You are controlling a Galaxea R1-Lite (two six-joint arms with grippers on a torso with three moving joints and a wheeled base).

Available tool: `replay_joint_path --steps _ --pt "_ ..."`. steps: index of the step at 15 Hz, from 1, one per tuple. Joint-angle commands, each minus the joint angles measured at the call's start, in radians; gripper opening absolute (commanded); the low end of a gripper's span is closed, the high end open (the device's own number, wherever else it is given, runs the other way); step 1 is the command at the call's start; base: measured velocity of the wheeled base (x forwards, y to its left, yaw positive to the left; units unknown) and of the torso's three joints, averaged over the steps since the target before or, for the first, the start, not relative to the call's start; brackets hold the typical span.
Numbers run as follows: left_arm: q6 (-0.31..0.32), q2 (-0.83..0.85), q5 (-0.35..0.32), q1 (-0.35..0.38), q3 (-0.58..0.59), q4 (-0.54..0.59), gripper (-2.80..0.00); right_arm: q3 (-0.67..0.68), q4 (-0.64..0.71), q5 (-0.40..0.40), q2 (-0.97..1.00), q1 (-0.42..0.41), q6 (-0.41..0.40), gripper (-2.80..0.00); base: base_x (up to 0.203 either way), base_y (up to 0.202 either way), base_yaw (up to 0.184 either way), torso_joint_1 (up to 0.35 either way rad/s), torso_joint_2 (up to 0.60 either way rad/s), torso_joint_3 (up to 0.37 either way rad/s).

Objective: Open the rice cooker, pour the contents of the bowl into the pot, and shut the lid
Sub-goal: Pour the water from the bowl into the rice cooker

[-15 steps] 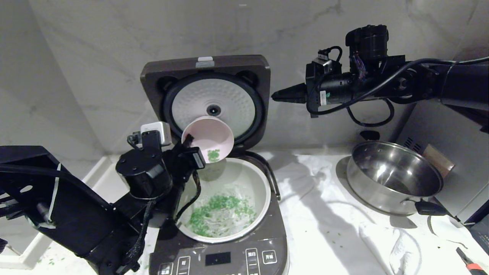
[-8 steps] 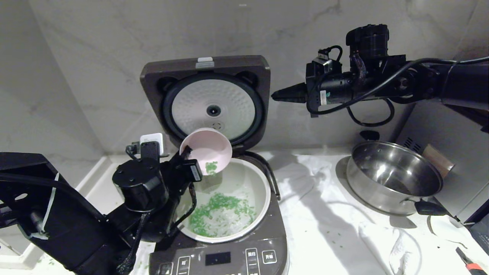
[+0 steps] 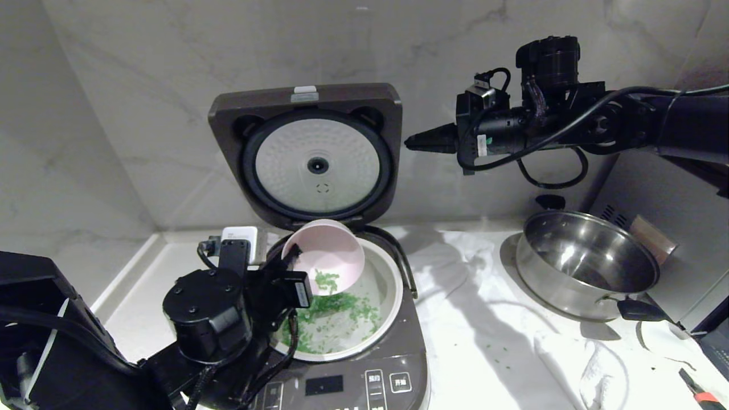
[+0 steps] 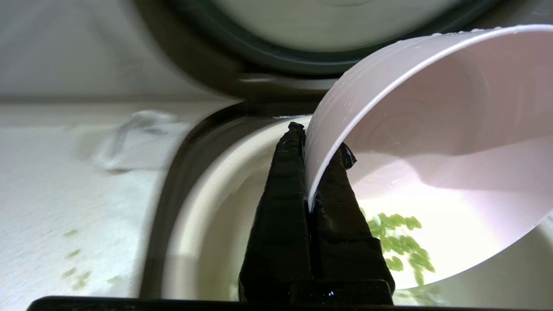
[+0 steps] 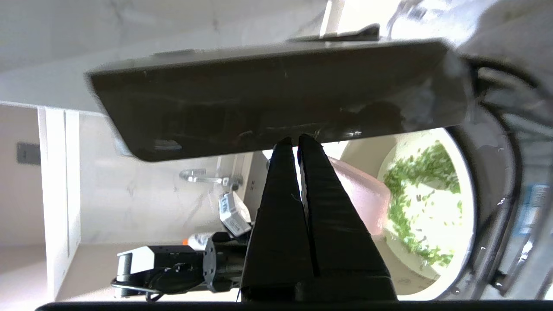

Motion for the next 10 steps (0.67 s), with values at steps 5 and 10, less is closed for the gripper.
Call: replay_joint_path --steps 5,10 --pt "0.138 -0.084 -0.153 -0.031 0.135 -0.01 -2.8 -0.001 0.001 0.005 0.006 0.001 0.005 -2.8 0.0 0.0 0.0 0.0 0.0 0.0" --pt "0.182 -0.064 -0.212 -0.029 0.152 -0.01 -2.8 -0.002 0.001 0.005 0.0 -0.006 0.005 -2.8 0.0 0.0 0.0 0.0 0.0 0.0"
